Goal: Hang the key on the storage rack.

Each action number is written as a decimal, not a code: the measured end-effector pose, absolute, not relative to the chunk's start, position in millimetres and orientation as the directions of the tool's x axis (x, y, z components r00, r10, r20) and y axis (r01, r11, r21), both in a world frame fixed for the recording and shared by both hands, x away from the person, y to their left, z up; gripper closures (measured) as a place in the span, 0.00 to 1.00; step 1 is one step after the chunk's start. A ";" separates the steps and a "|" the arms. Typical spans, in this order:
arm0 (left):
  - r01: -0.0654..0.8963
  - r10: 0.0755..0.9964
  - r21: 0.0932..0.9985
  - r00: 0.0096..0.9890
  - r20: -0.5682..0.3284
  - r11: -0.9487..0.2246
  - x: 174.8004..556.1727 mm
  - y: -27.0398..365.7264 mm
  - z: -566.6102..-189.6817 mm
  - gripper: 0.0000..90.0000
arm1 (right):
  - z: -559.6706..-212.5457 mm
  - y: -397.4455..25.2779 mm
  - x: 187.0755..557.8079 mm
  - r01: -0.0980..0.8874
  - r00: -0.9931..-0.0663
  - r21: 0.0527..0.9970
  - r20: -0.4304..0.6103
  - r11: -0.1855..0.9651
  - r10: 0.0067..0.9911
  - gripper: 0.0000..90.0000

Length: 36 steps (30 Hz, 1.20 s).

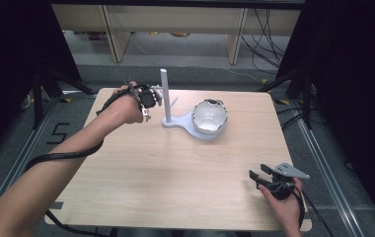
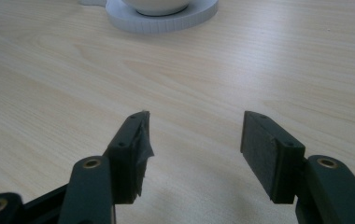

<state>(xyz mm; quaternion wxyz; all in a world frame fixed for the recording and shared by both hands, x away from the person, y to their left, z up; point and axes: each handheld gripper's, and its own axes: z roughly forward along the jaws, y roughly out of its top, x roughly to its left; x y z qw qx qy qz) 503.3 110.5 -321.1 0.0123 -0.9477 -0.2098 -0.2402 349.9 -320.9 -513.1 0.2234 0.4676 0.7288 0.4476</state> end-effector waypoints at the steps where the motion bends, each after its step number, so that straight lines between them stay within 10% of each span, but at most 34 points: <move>1: 0.401 0.394 0.089 0.793 0.465 -0.912 504.0 110.6 -320.4 0.90 | -512.7 -319.0 348.0 0.498 -0.445 0.856 0.114 0.140 0.888 0.48; 36: 0.404 0.406 0.132 0.731 0.549 -0.905 525.5 111.8 -285.9 0.90 | -513.1 -318.8 348.5 0.501 -0.440 0.854 0.112 0.139 0.891 0.48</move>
